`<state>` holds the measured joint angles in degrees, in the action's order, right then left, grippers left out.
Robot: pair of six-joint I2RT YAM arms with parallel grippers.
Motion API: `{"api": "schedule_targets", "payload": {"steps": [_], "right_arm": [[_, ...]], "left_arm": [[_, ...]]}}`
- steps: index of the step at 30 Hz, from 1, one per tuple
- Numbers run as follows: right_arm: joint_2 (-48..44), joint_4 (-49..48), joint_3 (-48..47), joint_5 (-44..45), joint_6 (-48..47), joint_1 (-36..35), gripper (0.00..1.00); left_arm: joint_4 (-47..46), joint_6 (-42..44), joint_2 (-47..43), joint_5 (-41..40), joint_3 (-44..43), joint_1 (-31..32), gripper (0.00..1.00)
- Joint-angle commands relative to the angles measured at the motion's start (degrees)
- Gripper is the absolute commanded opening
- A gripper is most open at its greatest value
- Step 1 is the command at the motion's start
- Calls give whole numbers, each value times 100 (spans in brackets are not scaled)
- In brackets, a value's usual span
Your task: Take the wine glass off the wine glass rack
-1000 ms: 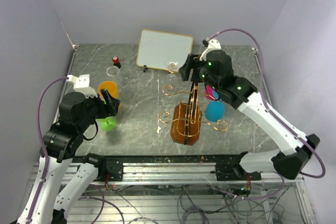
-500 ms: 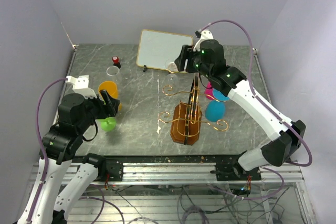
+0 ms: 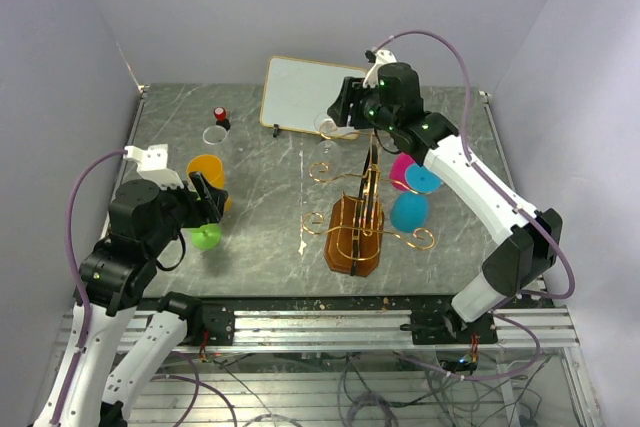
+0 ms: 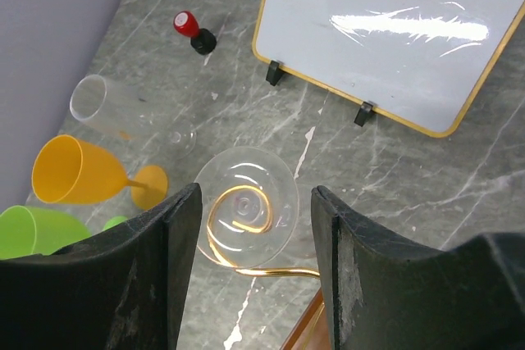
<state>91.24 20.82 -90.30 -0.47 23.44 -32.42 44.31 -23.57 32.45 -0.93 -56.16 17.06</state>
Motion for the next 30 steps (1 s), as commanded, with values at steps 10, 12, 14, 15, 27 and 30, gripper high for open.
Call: {"api": "schedule_targets", "payload": {"steps": [10, 12, 14, 15, 27, 30], "right_arm": [[293, -138, 79, -1026, 119, 288, 58], [313, -171, 94, -1108, 142, 304, 58], [334, -185, 101, -1156, 164, 315, 57], [353, -184, 101, -1183, 172, 320, 57], [654, 75, -35, -1476, 304, 326, 42], [592, 88, 3, -1421, 368, 333, 39]], "left_arm": [[-169, -14, 117, 56, 31, -45, 78], [-169, -16, 113, 42, 29, -45, 78], [-169, -11, 103, 40, 29, -45, 78], [-172, -23, 100, 36, 27, -45, 78], [-177, -18, 34, 24, 42, -45, 79], [-179, -33, 38, 25, 42, -46, 79]]}}
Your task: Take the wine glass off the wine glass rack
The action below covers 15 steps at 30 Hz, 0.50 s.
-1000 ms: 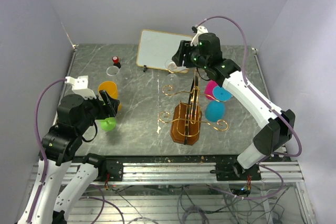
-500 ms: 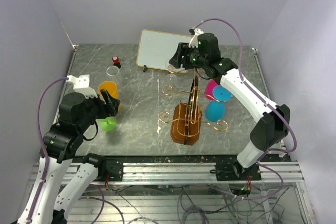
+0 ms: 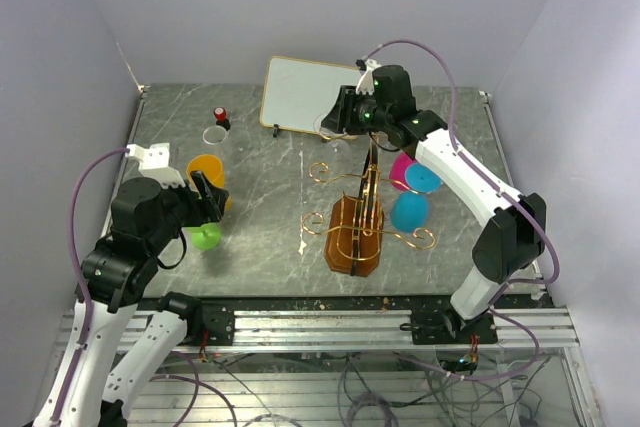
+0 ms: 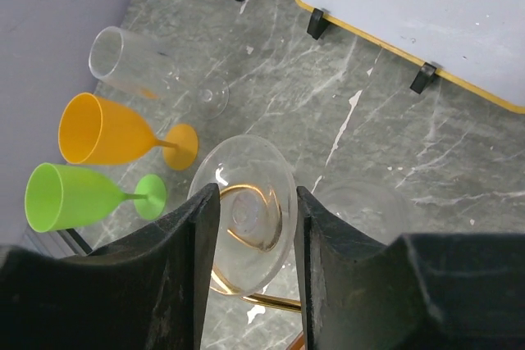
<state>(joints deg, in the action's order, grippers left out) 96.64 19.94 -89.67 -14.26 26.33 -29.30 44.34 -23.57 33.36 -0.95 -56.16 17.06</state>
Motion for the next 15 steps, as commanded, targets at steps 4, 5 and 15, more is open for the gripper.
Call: {"api": "schedule_targets", "payload": {"steps": [4, 5, 15], "right_arm": [[-27, 270, -56, 139, 108, 21, 36], [-43, 307, -65, 204, 112, 21, 35], [-137, 505, -172, 462, 146, 23, 30]], "left_arm": [[-171, -33, -44, 18, 40, -45, 79], [-172, -27, -48, 28, 40, -45, 79], [-171, -32, -49, 26, 40, -46, 79]]}}
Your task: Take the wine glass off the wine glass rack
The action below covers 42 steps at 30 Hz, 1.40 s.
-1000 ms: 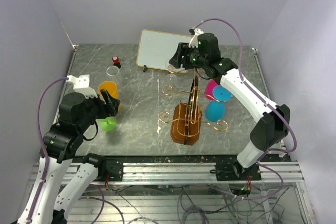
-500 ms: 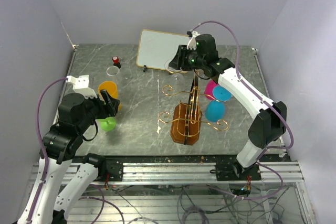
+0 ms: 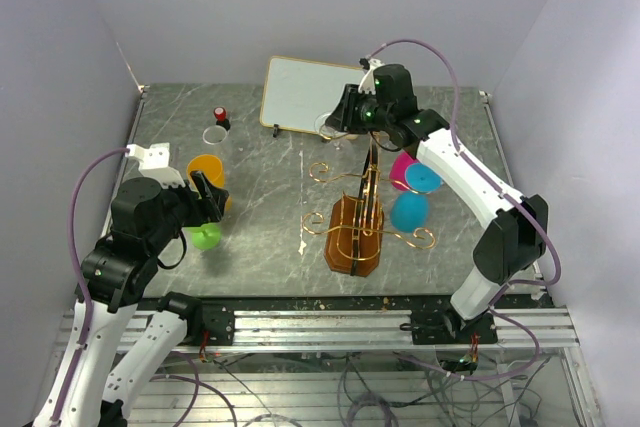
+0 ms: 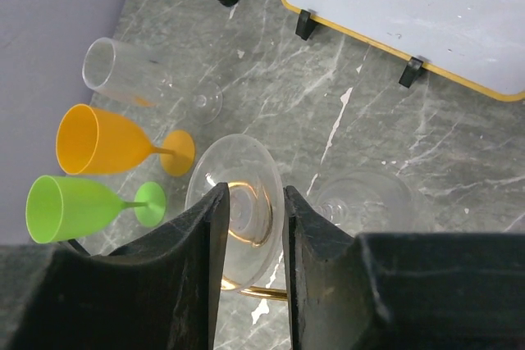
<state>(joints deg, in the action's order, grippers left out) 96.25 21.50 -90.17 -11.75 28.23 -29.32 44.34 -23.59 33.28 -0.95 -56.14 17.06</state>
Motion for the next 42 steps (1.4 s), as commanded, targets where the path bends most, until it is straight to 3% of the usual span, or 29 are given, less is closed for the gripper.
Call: {"api": "schedule_targets", "payload": {"steps": [1, 20, 29, 33, 42], "right_arm": [[-95, 366, -135, 224, -40, 23, 30], [-124, 548, -344, 219, 420, 28, 13], [-387, -281, 301, 193, 2298, 34, 1], [-374, -167, 251, 558, 2806, 35, 1], [-409, -726, 528, 426, 3482, 62, 1]], "left_arm": [[-171, -31, -42, 29, 37, -45, 79], [-172, -31, -36, 16, 35, -45, 79], [-162, -36, -23, 17, 28, -45, 79], [-162, -40, -40, 5, 42, -49, 79], [-170, -42, -41, 12, 42, -45, 78]]}}
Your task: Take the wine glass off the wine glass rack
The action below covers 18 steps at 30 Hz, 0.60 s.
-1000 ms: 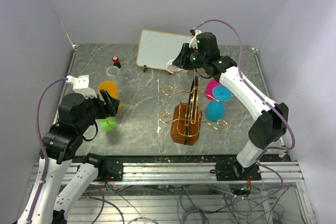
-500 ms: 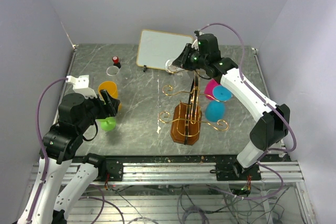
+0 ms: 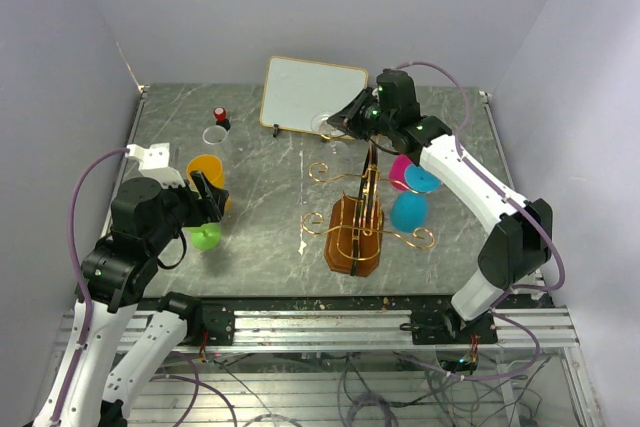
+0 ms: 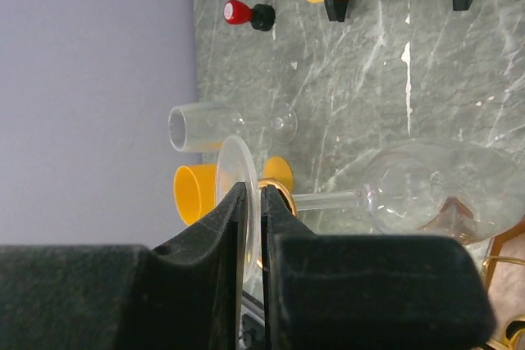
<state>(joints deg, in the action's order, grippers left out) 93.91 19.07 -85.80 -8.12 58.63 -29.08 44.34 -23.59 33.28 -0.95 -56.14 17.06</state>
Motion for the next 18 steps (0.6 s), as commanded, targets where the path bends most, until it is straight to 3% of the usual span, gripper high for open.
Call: {"api": "schedule_targets", "payload": {"steps": [1, 11, 18], "right_arm": [[-167, -546, 116, 19, 484, 44, 0], [-304, -921, 317, -843, 836, 47, 0], [-656, -1065, 520, -915, 912, 51, 0]], "left_arm": [[-171, -34, -42, 14, 43, -45, 78], [-171, -48, -50, 7, 42, -45, 78], [-171, -31, -5, 34, 40, -46, 78]]}}
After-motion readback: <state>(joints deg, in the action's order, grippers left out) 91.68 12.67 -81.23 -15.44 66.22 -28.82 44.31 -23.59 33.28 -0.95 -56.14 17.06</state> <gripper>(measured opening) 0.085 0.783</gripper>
